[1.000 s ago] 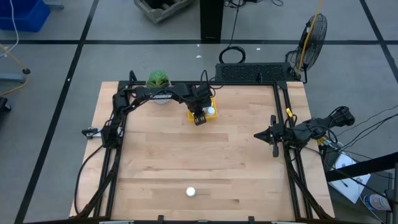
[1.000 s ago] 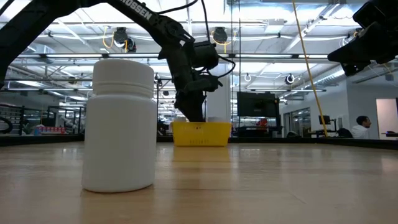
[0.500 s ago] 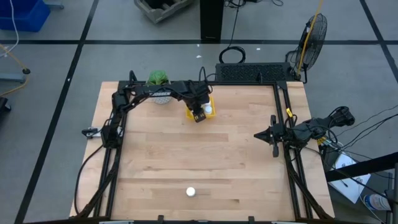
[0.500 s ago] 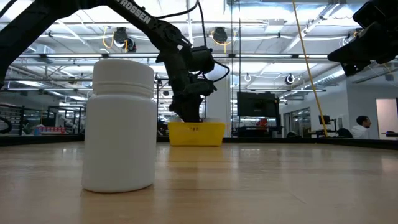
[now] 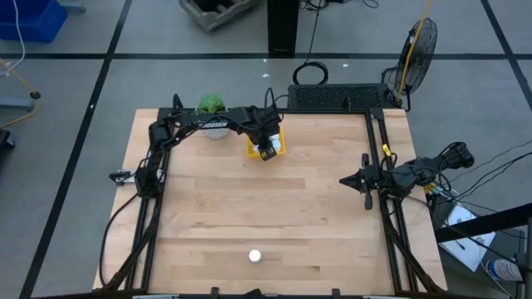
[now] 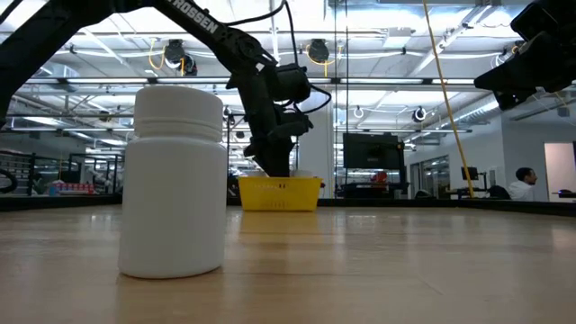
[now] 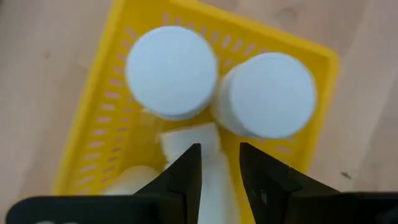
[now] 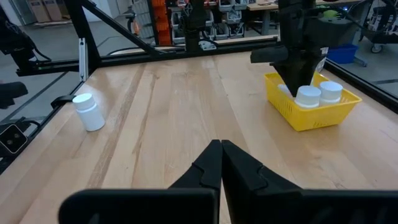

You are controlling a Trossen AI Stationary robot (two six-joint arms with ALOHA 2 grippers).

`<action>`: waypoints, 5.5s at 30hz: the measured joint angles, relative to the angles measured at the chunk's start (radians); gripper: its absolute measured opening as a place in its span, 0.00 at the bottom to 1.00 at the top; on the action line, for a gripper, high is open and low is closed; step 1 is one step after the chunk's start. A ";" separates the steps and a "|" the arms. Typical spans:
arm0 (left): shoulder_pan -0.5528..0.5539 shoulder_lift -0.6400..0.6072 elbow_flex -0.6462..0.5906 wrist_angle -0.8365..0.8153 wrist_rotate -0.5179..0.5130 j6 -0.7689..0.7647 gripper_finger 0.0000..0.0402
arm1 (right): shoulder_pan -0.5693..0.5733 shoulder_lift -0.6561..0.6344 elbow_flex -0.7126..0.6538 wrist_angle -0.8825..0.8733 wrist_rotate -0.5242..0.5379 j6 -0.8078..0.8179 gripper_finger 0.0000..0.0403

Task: Pick and place pill bottles into a basket
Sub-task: Put the top white pill bottle into the yellow basket

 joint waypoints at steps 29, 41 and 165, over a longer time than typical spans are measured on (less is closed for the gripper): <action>0.027 0.040 0.005 -0.091 0.126 0.091 0.28 | 0.000 0.000 0.000 0.000 0.000 0.000 0.00; 0.030 0.038 0.000 -0.096 0.258 0.179 0.28 | 0.000 0.000 0.000 0.000 0.000 0.000 0.00; -0.002 0.016 -0.076 -0.261 0.092 0.326 0.58 | 0.000 0.000 0.000 0.000 0.000 0.000 0.00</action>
